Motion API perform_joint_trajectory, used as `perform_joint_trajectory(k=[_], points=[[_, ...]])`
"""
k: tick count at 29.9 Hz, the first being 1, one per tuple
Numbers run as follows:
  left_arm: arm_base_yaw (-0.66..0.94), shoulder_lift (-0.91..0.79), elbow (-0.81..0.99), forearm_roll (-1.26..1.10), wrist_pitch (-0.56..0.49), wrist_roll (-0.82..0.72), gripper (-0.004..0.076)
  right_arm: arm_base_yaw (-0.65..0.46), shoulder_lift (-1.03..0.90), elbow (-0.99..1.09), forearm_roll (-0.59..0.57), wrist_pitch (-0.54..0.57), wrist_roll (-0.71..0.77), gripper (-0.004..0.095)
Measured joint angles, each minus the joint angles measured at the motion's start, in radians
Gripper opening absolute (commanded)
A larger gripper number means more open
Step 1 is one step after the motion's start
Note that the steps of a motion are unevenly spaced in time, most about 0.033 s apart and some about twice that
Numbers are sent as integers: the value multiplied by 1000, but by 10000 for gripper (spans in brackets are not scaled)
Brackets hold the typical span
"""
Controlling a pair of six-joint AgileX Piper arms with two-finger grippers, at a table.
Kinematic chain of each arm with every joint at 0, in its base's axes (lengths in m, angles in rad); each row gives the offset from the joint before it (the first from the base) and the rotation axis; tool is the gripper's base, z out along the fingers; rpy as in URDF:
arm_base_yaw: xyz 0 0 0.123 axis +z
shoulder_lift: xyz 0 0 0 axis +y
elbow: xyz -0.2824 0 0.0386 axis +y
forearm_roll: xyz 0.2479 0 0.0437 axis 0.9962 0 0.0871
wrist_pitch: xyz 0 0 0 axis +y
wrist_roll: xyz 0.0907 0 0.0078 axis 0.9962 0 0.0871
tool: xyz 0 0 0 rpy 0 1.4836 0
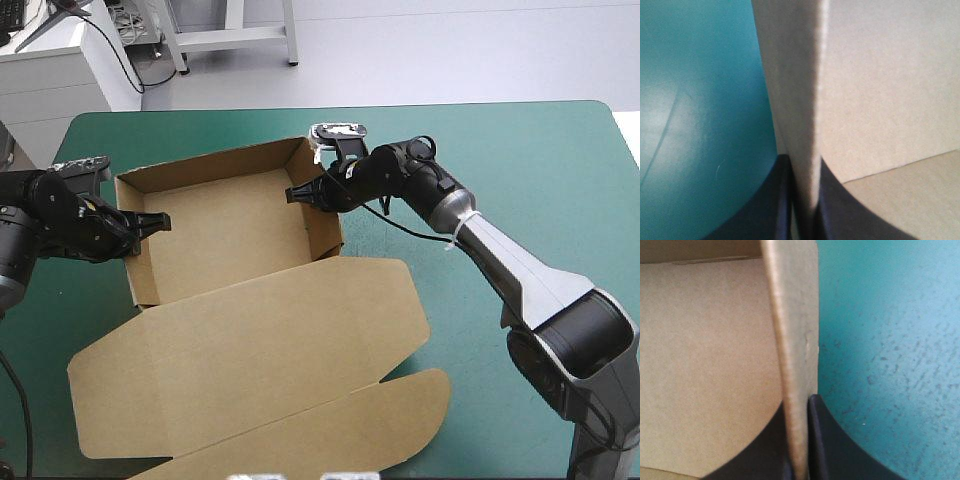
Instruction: Fold the box
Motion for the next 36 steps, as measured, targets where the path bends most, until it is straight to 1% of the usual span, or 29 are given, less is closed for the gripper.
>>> perform_joint_trajectory(k=[3, 6, 12, 18, 22, 27, 30, 36], points=[[-1, 1, 1, 10, 0, 0, -8, 1, 0, 0, 0, 15, -11, -15], [-3, 2, 1, 8, 0, 13, -8, 1, -4, 0, -28, 36, -12, -15], [-34, 31, -50, 0, -2, 30, -8, 3, -48, -7, -143, 110, 40, -15], [-124, 110, -150, 11, 1, 21, -8, 2, -68, -28, -270, 246, 101, -16], [-213, 189, -199, 26, 1, -8, -8, -1, -72, -53, -365, 351, 130, -18], [-316, 299, -219, 57, 1, -47, -8, -11, -75, -58, -440, 420, 131, -17], [-353, 341, -220, 59, 1, -64, -8, -32, -75, -56, -449, 443, 124, -17], [-382, 401, -229, 17, -21, -101, -8, -134, -75, 6, -362, 442, 73, -17]])
